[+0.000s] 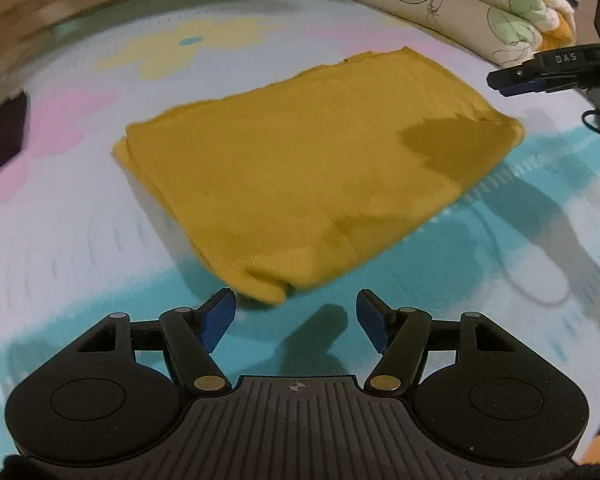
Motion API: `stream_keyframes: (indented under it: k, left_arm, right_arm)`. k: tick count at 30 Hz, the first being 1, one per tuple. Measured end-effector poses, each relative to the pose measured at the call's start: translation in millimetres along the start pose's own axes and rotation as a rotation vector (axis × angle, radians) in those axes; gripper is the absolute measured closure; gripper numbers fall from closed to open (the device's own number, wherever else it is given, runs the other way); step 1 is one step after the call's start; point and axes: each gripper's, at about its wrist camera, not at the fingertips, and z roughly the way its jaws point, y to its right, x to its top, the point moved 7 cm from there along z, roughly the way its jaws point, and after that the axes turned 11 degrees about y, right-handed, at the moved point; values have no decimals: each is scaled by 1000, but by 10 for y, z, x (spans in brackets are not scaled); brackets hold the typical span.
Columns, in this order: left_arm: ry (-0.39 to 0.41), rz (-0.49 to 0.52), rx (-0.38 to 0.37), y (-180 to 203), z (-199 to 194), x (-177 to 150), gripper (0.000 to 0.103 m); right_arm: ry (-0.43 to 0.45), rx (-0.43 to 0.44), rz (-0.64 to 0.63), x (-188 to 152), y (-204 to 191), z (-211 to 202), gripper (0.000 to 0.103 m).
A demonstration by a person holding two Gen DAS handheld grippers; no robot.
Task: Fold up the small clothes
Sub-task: 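Grasp the folded sweater's edge with the left gripper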
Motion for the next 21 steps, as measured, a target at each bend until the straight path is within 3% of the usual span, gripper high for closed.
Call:
stream_keyframes:
  k: [4, 7, 12, 18, 21]
  left_arm:
    - [113, 128, -80, 90, -78, 82, 38]
    - [123, 192, -129, 170, -66, 107, 38]
    - [72, 192, -152, 150, 18, 57, 38]
    - [152, 95, -299, 44, -220, 92, 38]
    - [151, 101, -258, -9, -222, 96, 38]
  right_arm:
    - [-21, 3, -2, -76, -18, 44, 41]
    - [-25, 12, 9, -96, -36, 58, 41]
    - [-22, 22, 20, -89, -52, 53, 41]
    - [-19, 25, 28, -82, -46, 36, 41]
    - [-19, 26, 33, -75, -46, 42, 41]
